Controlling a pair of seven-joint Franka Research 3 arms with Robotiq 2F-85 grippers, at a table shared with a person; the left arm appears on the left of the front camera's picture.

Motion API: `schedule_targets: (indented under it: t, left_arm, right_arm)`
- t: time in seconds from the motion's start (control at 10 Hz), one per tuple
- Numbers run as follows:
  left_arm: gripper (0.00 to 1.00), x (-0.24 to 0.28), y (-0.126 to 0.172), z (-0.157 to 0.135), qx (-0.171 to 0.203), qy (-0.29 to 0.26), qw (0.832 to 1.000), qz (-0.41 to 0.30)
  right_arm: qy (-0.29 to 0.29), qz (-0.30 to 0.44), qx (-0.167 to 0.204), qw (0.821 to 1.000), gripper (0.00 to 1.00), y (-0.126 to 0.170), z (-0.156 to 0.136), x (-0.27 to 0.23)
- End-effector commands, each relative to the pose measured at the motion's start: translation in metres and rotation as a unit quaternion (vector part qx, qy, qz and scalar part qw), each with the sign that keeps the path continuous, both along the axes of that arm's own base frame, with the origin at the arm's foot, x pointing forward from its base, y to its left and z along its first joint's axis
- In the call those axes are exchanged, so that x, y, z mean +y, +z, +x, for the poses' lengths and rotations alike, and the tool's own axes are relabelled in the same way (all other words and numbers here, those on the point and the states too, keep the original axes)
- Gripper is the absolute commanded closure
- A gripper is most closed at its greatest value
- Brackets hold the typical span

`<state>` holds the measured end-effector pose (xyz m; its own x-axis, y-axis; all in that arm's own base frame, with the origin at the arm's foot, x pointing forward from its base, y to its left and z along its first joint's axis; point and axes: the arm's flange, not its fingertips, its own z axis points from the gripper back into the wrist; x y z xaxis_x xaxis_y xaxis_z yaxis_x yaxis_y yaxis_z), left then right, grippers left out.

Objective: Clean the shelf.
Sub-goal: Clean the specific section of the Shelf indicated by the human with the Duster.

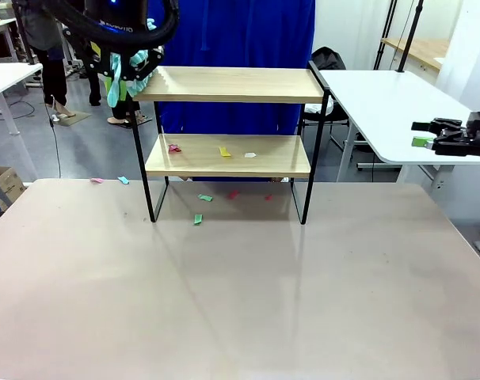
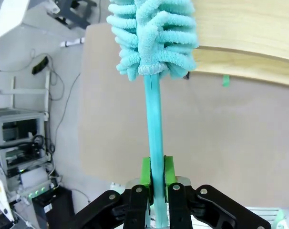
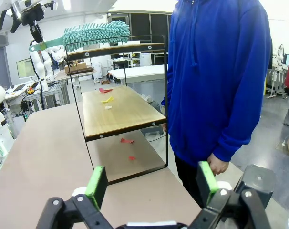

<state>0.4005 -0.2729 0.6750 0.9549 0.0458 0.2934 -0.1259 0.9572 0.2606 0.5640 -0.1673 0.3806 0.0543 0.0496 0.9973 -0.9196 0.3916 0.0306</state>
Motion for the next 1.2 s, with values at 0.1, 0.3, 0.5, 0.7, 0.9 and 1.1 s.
schedule_targets:
  t: [0.1,0.3,0.5,0.7,0.9,1.1]
  left_arm:
    - [0.87,0.017,0.033,-0.021,-0.058,-0.057,0.994,-0.071]
    - [0.87,0.055,0.048,-0.036,-0.068,-0.131,0.982,-0.121]
    - [0.87,0.09,0.054,-0.055,-0.086,-0.241,0.952,-0.17]
    - [0.87,0.115,0.055,-0.075,-0.096,-0.348,0.911,-0.199]
    - [0.87,0.14,0.055,-0.094,-0.053,-0.46,0.865,-0.193]
    - [0.87,0.154,0.048,-0.105,0.024,-0.522,0.844,-0.12]
  right_arm:
    - [-0.001,-0.004,0.005,1.0,0.0,0.003,0.0,0.001]
    - [-0.001,-0.004,0.005,1.0,0.0,0.003,0.0,0.001]
    - [-0.001,-0.004,0.005,1.0,0.0,0.003,0.0,0.001]
    - [-0.001,-0.004,0.005,1.0,0.0,0.003,0.0,0.001]
    - [-0.001,-0.004,0.005,1.0,0.0,0.003,0.0,0.001]
    - [-0.001,-0.004,0.005,1.0,0.0,0.003,0.0,0.001]
